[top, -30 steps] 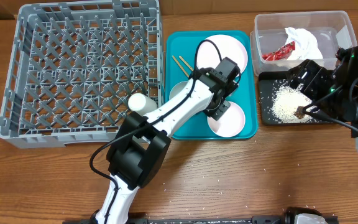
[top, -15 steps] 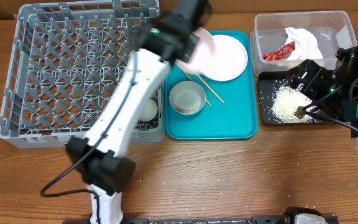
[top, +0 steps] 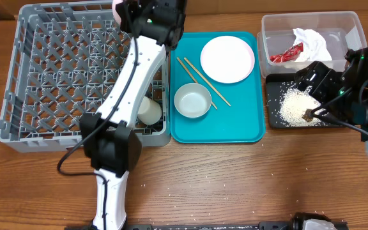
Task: Sort waste into correct bins and load items into the dishwasher
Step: 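Carry the pink bowl to the back of the dish rack and release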
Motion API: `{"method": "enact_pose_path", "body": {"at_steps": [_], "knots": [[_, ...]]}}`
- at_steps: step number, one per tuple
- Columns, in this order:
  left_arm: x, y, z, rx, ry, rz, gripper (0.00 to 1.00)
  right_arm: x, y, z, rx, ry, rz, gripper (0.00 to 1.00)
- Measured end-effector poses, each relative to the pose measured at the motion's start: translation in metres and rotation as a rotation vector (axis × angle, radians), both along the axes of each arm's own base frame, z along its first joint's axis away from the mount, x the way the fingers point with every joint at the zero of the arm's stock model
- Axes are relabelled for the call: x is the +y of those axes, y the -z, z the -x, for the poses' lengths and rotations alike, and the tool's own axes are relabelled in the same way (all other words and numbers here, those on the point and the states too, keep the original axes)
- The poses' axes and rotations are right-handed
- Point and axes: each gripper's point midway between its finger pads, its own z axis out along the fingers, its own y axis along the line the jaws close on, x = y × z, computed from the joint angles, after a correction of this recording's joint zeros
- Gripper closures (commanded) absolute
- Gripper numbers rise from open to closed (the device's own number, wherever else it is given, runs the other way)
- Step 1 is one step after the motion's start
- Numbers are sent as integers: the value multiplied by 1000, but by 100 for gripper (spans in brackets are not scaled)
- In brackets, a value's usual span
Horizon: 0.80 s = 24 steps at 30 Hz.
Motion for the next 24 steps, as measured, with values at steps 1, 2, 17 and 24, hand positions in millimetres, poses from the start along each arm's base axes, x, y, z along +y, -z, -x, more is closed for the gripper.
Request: {"method": "enact_pose_path", "body": {"at_steps": [1, 2, 17, 24], "knots": [[1, 6, -5, -11, -23, -25, 96, 0, 0, 0, 0, 0, 0, 0], [1, 11, -9, -14, -35, -44, 96, 0, 0, 0, 0, 0, 0, 0], [2, 83, -51, 117, -53, -226, 96, 0, 0, 0, 0, 0, -1, 0], [15, 88, -60, 149, -22, -212, 96, 0, 0, 0, 0, 1, 0, 0]]}}
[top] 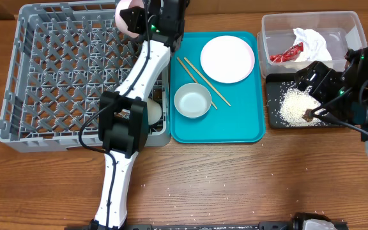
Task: Sort waste into correct bins and load items into the dishwasher
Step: 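Carry the pink bowl to the back of the dish rack and release, then grasp the grey bowl on the teal tray with the left gripper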
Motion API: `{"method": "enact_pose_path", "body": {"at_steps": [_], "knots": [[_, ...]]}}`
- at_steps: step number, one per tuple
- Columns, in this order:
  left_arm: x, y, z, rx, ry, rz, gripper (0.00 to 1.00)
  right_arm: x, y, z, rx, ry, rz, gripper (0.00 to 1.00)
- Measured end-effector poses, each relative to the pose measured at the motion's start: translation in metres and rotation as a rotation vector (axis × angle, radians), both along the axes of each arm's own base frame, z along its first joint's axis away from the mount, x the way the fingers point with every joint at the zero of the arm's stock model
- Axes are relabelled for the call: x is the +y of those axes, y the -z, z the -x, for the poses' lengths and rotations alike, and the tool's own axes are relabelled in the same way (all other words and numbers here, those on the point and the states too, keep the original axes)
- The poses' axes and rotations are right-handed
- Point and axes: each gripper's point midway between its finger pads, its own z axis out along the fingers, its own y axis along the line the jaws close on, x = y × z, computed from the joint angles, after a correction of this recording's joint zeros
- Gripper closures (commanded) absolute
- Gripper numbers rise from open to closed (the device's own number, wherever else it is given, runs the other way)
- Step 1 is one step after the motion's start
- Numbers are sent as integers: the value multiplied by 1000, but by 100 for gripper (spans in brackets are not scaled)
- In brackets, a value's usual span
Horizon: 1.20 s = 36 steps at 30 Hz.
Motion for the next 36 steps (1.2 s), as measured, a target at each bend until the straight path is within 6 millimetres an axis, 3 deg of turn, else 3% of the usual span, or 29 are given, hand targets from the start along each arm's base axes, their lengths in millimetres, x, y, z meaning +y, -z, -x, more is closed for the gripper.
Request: {"method": "enact_pose_path", "body": {"at_steps": [11, 24, 25, 28, 30, 32, 36], "knots": [[4, 0, -11, -30, 38, 46, 96, 0, 0, 0, 0, 0, 0, 0], [-3, 19, -10, 15, 67, 43, 95, 0, 0, 0, -1, -1, 0, 0], [-7, 19, -10, 29, 78, 33, 91, 0, 0, 0, 0, -1, 0, 0], [-18, 21, -9, 64, 103, 9, 62, 0, 0, 0, 0, 0, 0, 0], [-28, 23, -7, 88, 120, -7, 50, 0, 0, 0, -1, -1, 0, 0], [-37, 23, -4, 98, 127, -23, 43, 0, 0, 0, 0, 0, 0, 0], [-58, 21, 4, 110, 138, -54, 40, 0, 0, 0, 0, 0, 0, 0]]}}
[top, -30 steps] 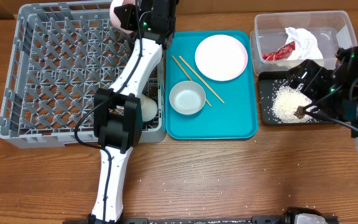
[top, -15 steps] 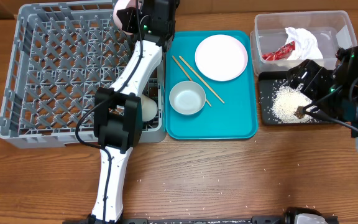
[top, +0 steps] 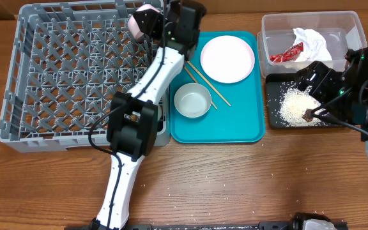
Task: Sort waste into correct bins and load items into the dishwasher
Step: 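Grasp the grey bowl on the teal tray with the left gripper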
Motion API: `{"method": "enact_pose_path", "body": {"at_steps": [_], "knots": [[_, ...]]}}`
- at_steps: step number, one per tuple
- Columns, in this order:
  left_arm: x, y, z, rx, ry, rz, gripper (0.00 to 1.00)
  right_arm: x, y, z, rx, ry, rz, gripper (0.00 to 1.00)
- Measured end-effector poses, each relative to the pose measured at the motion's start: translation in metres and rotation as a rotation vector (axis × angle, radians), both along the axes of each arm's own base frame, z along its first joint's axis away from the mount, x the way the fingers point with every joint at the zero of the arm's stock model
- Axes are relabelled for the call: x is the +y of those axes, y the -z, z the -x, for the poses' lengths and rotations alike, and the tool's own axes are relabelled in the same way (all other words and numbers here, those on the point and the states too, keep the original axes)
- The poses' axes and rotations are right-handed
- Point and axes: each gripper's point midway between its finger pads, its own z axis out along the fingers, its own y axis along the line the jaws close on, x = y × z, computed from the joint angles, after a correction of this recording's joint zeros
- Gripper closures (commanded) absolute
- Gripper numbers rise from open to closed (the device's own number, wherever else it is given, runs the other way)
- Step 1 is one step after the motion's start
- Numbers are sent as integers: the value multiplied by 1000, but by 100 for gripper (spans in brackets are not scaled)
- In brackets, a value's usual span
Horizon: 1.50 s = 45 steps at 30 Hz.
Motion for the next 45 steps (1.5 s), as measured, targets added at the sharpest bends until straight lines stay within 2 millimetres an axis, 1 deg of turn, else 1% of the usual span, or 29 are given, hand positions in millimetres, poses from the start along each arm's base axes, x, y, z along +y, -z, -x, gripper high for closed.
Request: {"method": "enact_pose_path", "body": {"at_steps": [3, 11, 15, 18, 19, 21, 22, 23, 25, 26, 27, 29, 31, 33, 34, 36, 37, 39, 40, 42, 43, 44, 45], "knots": [[-12, 3, 6, 28, 14, -21, 40, 0, 0, 0, 0, 0, 0, 0], [-31, 10, 17, 95, 45, -61, 38, 0, 0, 0, 0, 0, 0, 0], [-49, 11, 21, 102, 78, -62, 38, 0, 0, 0, -1, -1, -1, 0], [-67, 19, 29, 159, 137, -48, 37, 0, 0, 0, 0, 0, 0, 0], [-83, 28, 39, 216, 201, -5, 35, 0, 0, 0, 0, 0, 0, 0], [-108, 35, 55, 316, 318, 116, 36, 0, 0, 0, 0, 0, -1, 0], [-130, 30, 69, 381, 430, 261, 36, 0, 0, 0, 0, 0, 0, 0], [-138, 28, 75, 411, 475, 327, 36, 0, 0, 0, 0, -1, -1, 0], [-149, 24, 97, 522, 567, 500, 37, 0, 0, 0, 0, -1, 0, 0], [-150, 26, 104, 567, 591, 573, 37, 0, 0, 0, 0, -1, 0, 0], [-147, 32, 112, 623, 596, 621, 37, 0, 0, 0, 0, -1, 0, 0], [-139, 46, 125, 729, 600, 670, 37, 0, 0, 0, 0, 0, 0, 0], [-133, 57, 132, 800, 608, 709, 36, 0, 0, 0, 0, 0, 0, 0], [-125, 77, 138, 901, 630, 748, 36, 0, 0, 0, 0, -1, 0, 0], [-124, 87, 145, 957, 635, 745, 37, 0, 0, 0, -1, 0, 0, 0], [-127, 112, 154, 1050, 646, 738, 39, 0, 0, 0, 0, 0, 0, 0], [-128, 121, 156, 1072, 646, 737, 40, 0, 0, 0, 0, 0, 0, 0], [-127, 136, 158, 1105, 634, 737, 47, 0, 0, 0, -1, 0, 0, 0], [-127, 142, 160, 1121, 629, 737, 60, 0, 0, 0, 0, 0, 0, 0], [-126, 148, 162, 1141, 626, 733, 79, 0, 0, 0, -1, -1, 0, 0], [-126, 149, 162, 1145, 631, 730, 83, 0, 0, 0, 0, 0, 0, 0], [-126, 149, 162, 1145, 632, 731, 90, 0, 0, 0, 0, 0, 0, 0], [-126, 149, 163, 1145, 628, 733, 92, 0, 0, 0, 0, 0, 0, 0]]}}
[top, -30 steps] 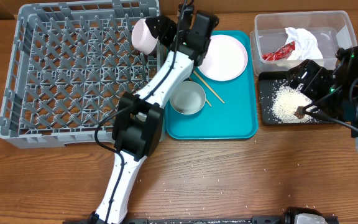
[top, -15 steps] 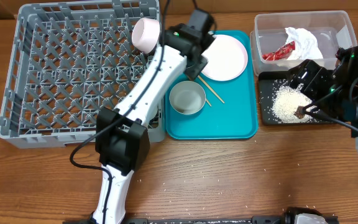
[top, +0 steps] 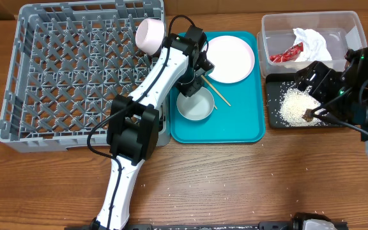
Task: Sort waste into correct bins and load items into the dishwasher
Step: 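Grasp the grey bowl on the teal tray with the left gripper, then place the grey bowl upright in the dish rack with the left gripper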
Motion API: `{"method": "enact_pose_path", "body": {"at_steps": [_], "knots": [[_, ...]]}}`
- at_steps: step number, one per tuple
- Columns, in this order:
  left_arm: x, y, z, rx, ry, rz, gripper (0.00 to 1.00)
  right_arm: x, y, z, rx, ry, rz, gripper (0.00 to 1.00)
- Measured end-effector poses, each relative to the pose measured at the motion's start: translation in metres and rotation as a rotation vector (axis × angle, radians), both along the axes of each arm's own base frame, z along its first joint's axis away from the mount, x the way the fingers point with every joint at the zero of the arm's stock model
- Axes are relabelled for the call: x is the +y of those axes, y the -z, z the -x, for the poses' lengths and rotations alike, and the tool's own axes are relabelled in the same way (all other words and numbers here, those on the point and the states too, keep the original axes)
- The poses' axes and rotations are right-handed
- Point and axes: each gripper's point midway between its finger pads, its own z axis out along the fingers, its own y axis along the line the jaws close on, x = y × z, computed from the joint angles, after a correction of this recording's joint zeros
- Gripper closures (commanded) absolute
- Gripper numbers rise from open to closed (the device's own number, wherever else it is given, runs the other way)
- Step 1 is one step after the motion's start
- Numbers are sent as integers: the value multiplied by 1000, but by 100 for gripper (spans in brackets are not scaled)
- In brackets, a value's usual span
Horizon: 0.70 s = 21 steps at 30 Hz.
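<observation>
A pink cup [top: 150, 34] lies on its side at the grey dishwasher rack's [top: 37, 76] far right edge. My left gripper [top: 193, 78] hangs over the teal tray [top: 248, 121], just above the grey bowl [top: 195, 107] and beside the chopsticks [top: 218, 97]. It looks open and holds nothing. A white plate [top: 230, 59] lies at the tray's back. My right gripper [top: 309, 114] sits over the rice [top: 294, 105] in the black bin [top: 275, 86], fingers closed to a point.
A clear bin [top: 273, 29] at the back right holds a red wrapper [top: 285, 55] and crumpled white tissue [top: 312, 41]. My left arm's elbow [top: 133, 131] lies across the rack's near right corner. Rice grains are scattered on the wooden table.
The pink cup has left my left gripper and rests in the rack's far right corner. The left gripper has moved right and nearer, over the bowl on the tray. The right arm is unchanged.
My left gripper held the pink cup at the rack's far edge, then a little right over the back rows, then near the far right corner. Now the cup lies in the rack and the gripper is over the tray. The right gripper stayed over the rice throughout.
</observation>
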Motion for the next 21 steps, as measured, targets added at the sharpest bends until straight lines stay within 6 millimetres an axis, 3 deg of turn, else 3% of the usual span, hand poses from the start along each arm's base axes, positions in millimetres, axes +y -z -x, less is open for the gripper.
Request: {"method": "enact_pose_path", "body": {"at_steps": [7, 12, 15, 16, 17, 20, 21], "knots": [[1, -1, 5, 24, -43, 1, 96, 0, 0, 0, 0, 0, 1, 0], [3, -31, 13, 58, -82, 12, 96, 0, 0, 0, 0, 0, 0, 0], [4, -107, -10, -99, -138, 128, 96, 0, 0, 0, 0, 0, 0, 0], [17, -137, -21, -189, -210, 134, 96, 0, 0, 0, 0, 1, 0, 0], [26, -151, -25, -233, -259, 128, 96, 0, 0, 0, 0, 0, 0, 0], [101, -209, -37, -474, -571, -57, 96, 0, 0, 0, 0, 0, 0, 0], [134, -226, -36, -564, -699, -162, 96, 0, 0, 0, 0, 0, 0, 0]]}}
